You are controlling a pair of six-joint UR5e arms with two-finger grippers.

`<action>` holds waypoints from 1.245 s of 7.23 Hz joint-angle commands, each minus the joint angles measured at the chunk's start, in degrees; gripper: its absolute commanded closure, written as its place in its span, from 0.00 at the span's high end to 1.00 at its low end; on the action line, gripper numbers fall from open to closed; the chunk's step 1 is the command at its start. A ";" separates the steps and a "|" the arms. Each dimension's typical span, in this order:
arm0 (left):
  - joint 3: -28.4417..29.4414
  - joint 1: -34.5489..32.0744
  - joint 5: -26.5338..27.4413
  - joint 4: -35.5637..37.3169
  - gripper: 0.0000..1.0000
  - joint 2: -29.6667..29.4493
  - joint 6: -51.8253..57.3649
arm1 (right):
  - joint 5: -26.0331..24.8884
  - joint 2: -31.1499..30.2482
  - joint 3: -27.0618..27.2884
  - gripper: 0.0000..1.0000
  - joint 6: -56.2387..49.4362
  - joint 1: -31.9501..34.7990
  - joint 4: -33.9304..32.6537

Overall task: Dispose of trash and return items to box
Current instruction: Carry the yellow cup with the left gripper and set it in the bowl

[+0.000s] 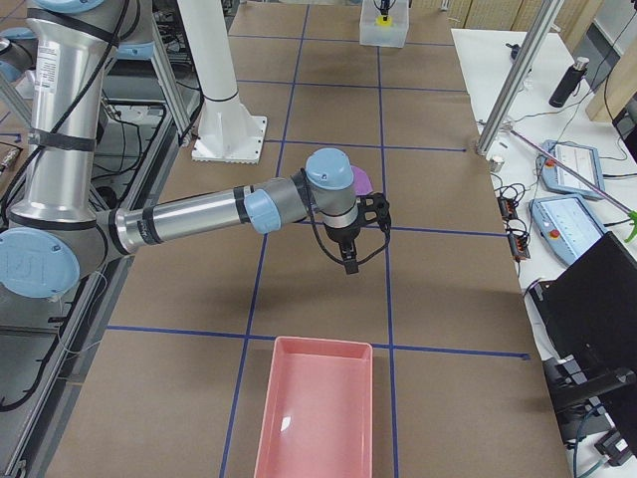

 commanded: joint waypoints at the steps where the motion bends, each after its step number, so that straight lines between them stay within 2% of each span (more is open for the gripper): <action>1: -0.90 -0.01 0.25 0.27 0.98 -0.50 1.66 | 0.00 0.03 0.01 1.00 0.09 -0.09 0.00; 2: -3.87 -1.23 -0.01 1.67 0.98 -0.77 1.13 | 0.00 0.03 0.01 1.00 0.35 -0.18 0.00; 3: -10.25 -3.59 -0.28 10.12 0.98 -0.86 1.30 | 0.09 0.12 0.10 1.00 1.14 -0.53 0.00; 4: -19.10 -5.71 -0.89 21.17 0.98 -0.25 1.48 | 0.00 0.12 1.23 1.00 3.58 -1.75 0.00; 6: -31.95 -10.62 -5.18 39.20 0.98 2.20 1.66 | -0.87 0.12 4.65 1.00 11.82 -4.91 0.70; 7: -36.11 -10.82 -4.94 46.87 0.98 4.92 4.01 | -2.62 0.12 5.63 1.00 16.13 -7.88 1.75; 8: -41.63 -10.91 -5.37 48.94 0.98 9.38 10.03 | -5.33 0.90 6.16 1.00 22.70 -11.83 3.85; 9: -46.13 -11.17 -5.29 51.49 0.98 11.51 10.01 | -8.75 3.17 6.34 1.00 29.81 -16.57 4.65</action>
